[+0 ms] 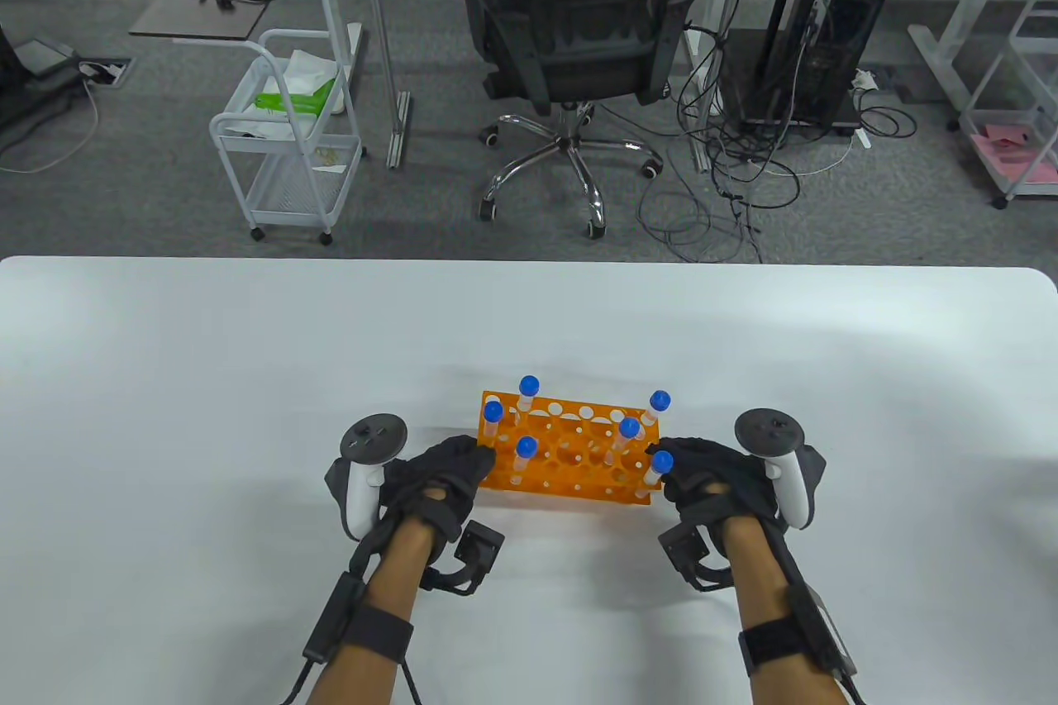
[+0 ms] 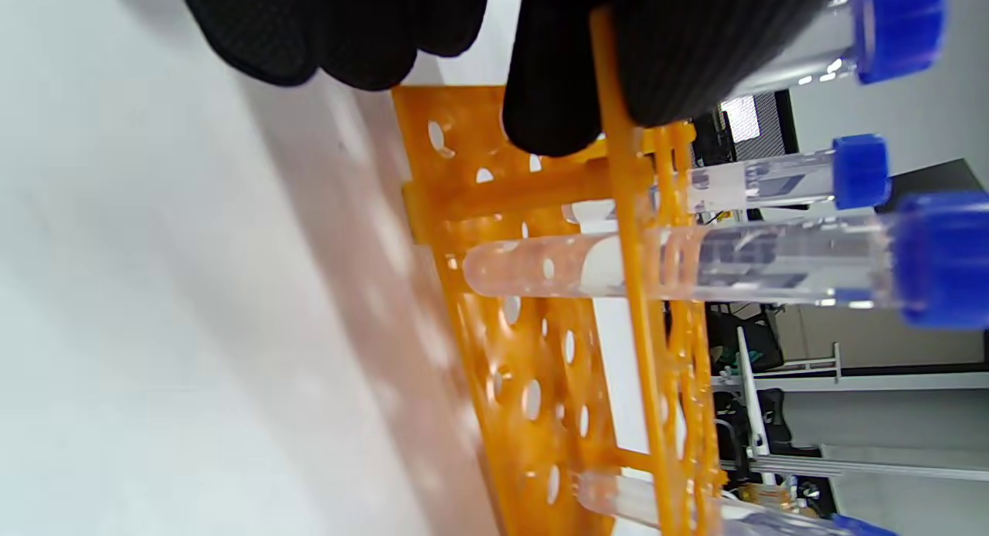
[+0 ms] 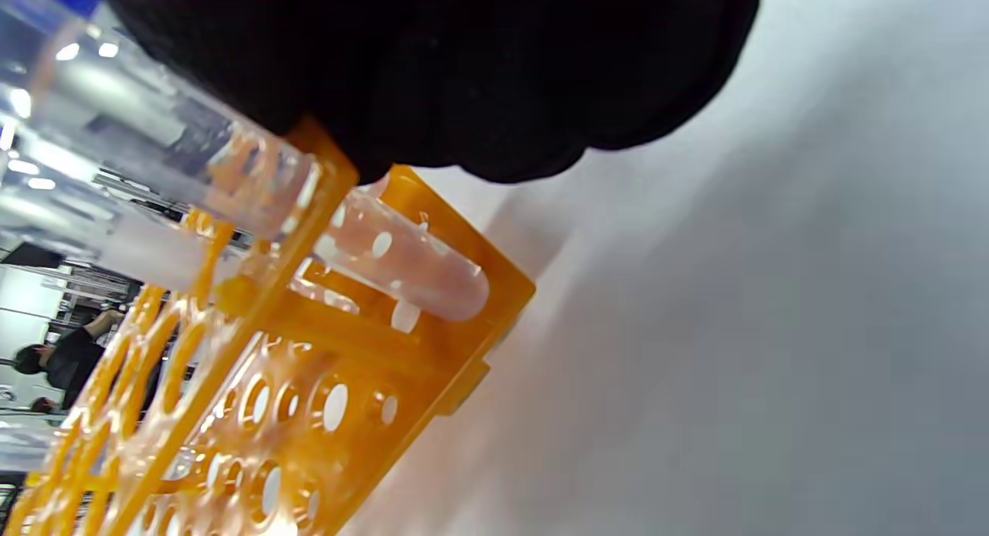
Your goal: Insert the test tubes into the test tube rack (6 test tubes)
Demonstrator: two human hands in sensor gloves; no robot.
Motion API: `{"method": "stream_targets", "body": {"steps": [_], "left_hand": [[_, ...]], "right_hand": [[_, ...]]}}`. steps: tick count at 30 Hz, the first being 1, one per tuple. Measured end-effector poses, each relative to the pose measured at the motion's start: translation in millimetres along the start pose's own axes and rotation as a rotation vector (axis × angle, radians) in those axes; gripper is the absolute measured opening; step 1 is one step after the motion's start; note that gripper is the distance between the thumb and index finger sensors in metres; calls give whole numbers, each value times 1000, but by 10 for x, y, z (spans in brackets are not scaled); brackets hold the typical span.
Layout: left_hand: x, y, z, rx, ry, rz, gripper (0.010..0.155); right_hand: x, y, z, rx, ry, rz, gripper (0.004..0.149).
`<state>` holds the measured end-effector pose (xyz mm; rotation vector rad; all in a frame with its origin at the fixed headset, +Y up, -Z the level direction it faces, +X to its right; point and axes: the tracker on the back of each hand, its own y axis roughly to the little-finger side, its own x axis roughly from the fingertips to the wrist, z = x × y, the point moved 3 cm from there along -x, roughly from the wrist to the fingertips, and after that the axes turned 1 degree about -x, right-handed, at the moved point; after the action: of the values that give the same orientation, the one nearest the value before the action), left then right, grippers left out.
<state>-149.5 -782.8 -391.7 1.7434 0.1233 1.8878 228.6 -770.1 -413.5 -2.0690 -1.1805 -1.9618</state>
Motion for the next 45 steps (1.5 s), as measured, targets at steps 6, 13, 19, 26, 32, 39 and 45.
{"method": "stream_targets", "body": {"steps": [6, 13, 19, 26, 32, 39, 45], "left_hand": [[-69, 120, 70, -77, -25, -22, 44], [-87, 187, 75, -102, -40, -40, 45], [-75, 185, 90, -108, -39, -36, 49], [40, 225, -6, -38, -5, -32, 63], [234, 75, -212, -77, -113, 49, 75], [448, -251, -168, -184, -99, 218, 80], [697, -450, -125, -272, -48, 340, 82]], "right_hand": [[-70, 63, -31, 25, 16, -25, 43], [-71, 58, -41, 26, 11, -20, 43], [-67, 52, -30, 52, 39, -12, 43], [27, 28, 160, 105, 198, 31, 45], [264, -41, 392, 109, 324, 99, 49], [802, -398, 574, 134, 511, 293, 54], [1242, -737, 479, 133, 466, 461, 58]]}}
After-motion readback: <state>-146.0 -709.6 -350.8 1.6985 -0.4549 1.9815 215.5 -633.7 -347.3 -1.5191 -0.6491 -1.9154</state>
